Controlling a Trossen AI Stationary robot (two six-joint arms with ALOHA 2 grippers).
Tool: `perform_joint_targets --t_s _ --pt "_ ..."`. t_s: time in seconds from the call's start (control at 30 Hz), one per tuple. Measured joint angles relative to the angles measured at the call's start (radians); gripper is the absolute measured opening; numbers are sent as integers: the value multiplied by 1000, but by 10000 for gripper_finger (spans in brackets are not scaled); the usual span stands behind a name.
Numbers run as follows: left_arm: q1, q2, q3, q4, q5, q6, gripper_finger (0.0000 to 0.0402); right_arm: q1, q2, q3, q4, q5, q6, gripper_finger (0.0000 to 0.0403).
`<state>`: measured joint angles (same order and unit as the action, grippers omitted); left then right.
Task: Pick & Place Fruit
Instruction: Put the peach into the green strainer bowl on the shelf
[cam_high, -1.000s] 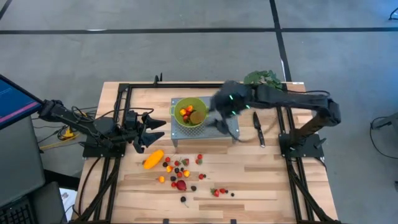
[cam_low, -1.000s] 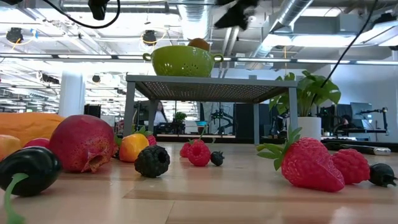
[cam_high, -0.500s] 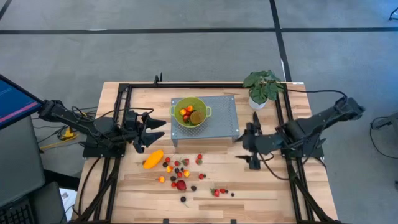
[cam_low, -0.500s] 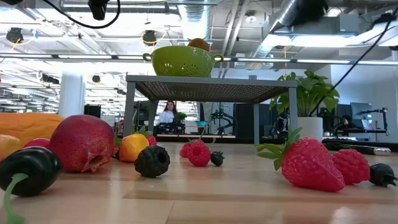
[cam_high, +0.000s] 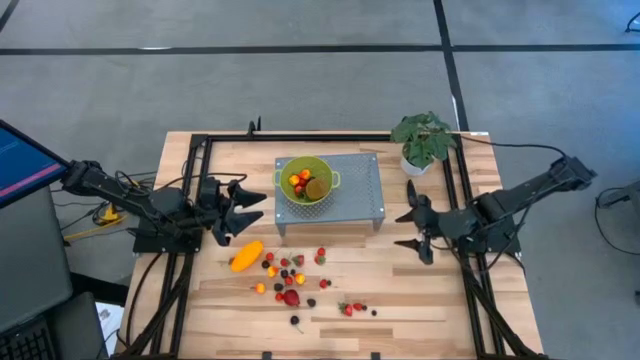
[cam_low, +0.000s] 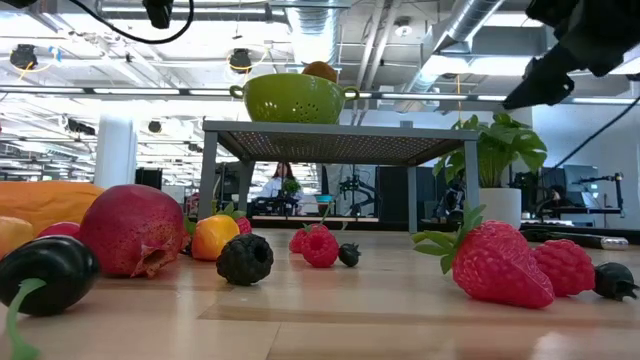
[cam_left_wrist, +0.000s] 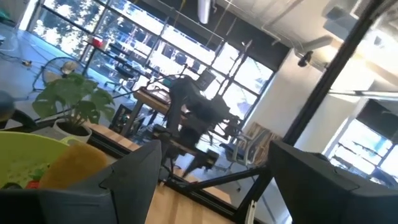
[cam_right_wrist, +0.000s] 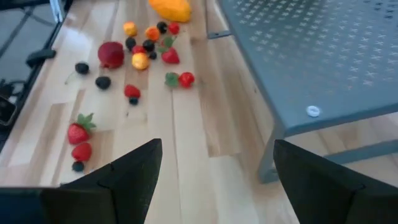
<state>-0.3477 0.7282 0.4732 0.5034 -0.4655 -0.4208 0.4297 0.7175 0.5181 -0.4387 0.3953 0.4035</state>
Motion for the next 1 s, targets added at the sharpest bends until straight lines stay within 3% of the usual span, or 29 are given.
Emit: perform_joint_targets --t_s 0.27,0.4,0.57,0.8,1.0 --pt "2 -7 0 3 17 108 291 -30 -17 0 14 -2 16 301" --pt "1 -5 0 -28 115 221 291 -32 -17 0 14 -2 16 301" --pt "-35 0 0 -162 146 293 291 -32 -17 0 14 -2 16 301" --pt "-114 151 0 -245 117 337 286 -32 -17 0 14 -2 16 301" --pt "-213 325 0 -247 87 378 256 -32 -17 0 14 -2 16 301"
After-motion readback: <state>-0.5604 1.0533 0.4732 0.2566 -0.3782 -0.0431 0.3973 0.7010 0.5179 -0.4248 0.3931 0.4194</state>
